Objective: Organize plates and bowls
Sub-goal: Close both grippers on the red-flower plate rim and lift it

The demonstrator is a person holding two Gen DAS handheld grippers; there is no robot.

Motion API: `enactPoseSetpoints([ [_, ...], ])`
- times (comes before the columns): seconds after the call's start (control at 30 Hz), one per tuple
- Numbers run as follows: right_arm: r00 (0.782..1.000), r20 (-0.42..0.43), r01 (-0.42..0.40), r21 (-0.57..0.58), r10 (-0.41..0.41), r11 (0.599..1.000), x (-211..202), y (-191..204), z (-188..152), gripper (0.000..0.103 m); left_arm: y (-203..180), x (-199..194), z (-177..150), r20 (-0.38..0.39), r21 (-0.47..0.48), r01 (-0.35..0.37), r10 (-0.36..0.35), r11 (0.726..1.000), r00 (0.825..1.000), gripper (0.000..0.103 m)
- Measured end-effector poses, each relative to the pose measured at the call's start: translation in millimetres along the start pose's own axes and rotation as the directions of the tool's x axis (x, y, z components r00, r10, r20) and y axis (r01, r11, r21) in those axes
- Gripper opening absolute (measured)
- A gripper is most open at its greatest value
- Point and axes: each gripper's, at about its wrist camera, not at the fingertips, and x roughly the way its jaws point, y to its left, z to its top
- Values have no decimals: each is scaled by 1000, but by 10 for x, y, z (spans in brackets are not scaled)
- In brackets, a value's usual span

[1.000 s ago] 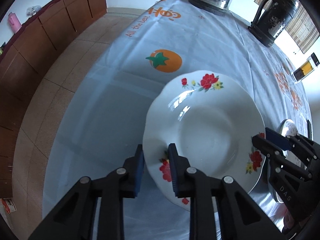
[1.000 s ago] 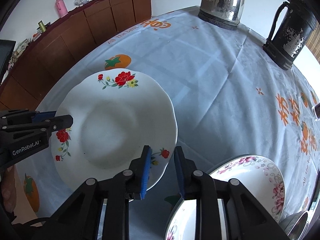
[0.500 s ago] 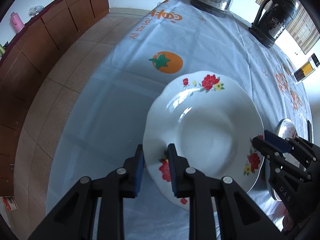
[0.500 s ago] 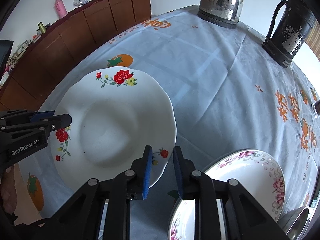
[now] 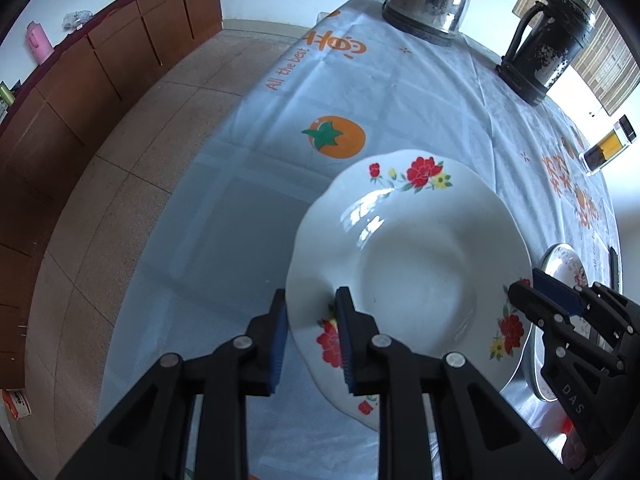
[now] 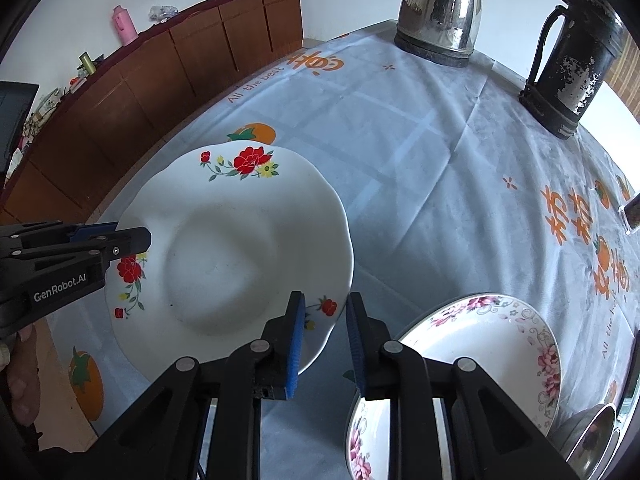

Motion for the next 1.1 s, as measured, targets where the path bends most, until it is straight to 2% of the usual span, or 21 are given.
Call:
enactPoseSetpoints([
  [1.1, 999, 45, 12, 33, -13, 999, -235, -60, -126, 23, -137, -180, -39, 28, 23, 2, -3, 1000, 1000, 21],
])
